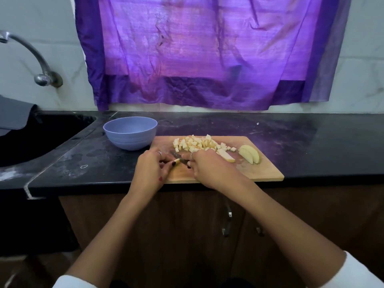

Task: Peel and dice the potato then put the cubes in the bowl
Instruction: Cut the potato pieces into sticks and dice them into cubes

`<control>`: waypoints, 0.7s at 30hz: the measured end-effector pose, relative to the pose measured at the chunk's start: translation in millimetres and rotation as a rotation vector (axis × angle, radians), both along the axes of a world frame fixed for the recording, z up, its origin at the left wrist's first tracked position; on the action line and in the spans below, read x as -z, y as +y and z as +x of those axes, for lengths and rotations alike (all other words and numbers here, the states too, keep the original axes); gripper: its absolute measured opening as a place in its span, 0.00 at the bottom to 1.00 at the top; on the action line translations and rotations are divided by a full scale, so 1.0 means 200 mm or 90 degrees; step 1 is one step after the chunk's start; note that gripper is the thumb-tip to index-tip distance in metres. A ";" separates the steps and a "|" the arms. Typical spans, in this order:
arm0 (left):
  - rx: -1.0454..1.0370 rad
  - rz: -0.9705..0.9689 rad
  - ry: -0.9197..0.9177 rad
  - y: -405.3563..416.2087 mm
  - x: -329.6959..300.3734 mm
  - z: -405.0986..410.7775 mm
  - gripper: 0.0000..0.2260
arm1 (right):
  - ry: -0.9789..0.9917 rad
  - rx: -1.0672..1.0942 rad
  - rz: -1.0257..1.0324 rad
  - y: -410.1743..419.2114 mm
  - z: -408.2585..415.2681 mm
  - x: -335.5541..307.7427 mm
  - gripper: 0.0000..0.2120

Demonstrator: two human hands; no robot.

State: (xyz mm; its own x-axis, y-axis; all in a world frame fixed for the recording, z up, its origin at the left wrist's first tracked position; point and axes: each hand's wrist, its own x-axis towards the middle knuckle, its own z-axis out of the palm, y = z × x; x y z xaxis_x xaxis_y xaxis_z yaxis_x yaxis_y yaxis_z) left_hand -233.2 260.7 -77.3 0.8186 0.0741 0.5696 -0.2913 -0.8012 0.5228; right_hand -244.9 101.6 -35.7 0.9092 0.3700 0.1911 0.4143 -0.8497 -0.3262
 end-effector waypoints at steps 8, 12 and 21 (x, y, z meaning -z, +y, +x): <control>-0.024 0.002 -0.021 0.00 0.02 0.00 0.04 | -0.041 -0.019 -0.121 -0.02 -0.06 0.01 0.21; -0.040 0.003 -0.014 0.00 0.04 0.01 0.08 | -0.109 0.023 -0.094 -0.08 -0.08 0.02 0.24; -0.030 0.002 -0.020 0.00 0.04 0.01 0.06 | -0.071 0.010 -0.021 -0.04 -0.10 0.05 0.15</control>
